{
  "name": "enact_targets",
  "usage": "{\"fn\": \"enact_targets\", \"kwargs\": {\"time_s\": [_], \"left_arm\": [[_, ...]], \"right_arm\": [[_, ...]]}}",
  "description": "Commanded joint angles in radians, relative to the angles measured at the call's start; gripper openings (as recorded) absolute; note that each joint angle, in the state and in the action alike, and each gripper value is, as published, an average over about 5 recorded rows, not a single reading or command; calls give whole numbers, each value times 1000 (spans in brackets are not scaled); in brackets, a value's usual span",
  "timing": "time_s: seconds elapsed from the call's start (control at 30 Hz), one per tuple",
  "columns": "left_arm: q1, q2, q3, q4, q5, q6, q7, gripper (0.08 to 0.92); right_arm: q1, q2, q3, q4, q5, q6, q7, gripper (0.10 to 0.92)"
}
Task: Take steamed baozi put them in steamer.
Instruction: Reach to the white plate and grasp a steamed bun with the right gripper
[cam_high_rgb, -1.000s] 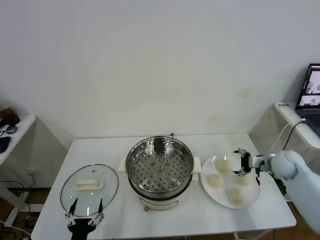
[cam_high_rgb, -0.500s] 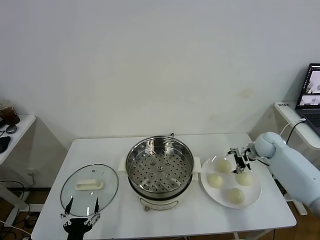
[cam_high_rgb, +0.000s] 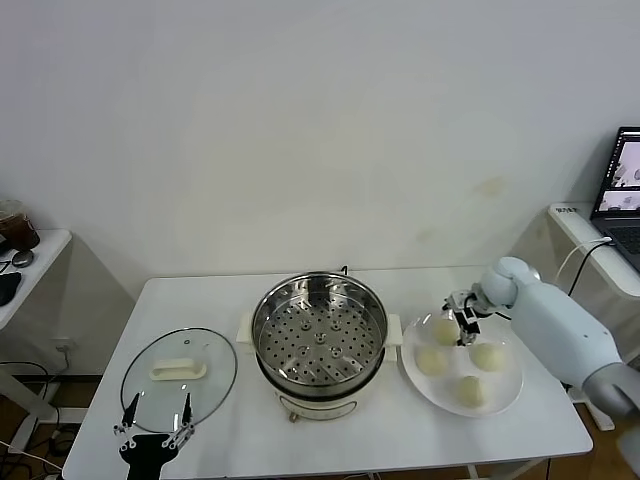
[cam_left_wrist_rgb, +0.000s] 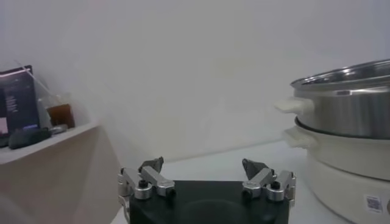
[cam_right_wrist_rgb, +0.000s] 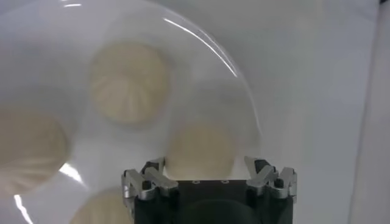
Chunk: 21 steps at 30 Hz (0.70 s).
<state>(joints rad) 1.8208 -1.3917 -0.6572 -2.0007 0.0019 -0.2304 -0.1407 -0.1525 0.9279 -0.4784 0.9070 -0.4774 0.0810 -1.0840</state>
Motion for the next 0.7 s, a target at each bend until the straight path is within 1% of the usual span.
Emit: {"fn": "enact_targets", "kwargs": {"time_s": [0.03, 0.27, 0.37, 0.5, 0.7], "left_arm": [[3, -1, -8, -3, 3, -4, -2, 823], [4, -2, -13, -6, 3, -5, -3, 823], [4, -2, -13, -7, 4, -4, -3, 823], [3, -1, -12, -8, 4, -4, -2, 823], [0, 1, -9, -9, 4, -4, -1, 823]], "right_arm": [[25, 29, -39, -34, -22, 4, 2, 739], [24, 24, -47, -21, -22, 0, -1, 631], [26, 12, -55, -4, -8, -4, -7, 601], [32, -12, -70, 24, 23, -9, -17, 581], [75, -59, -89, 88, 99, -8, -47, 577]]}}
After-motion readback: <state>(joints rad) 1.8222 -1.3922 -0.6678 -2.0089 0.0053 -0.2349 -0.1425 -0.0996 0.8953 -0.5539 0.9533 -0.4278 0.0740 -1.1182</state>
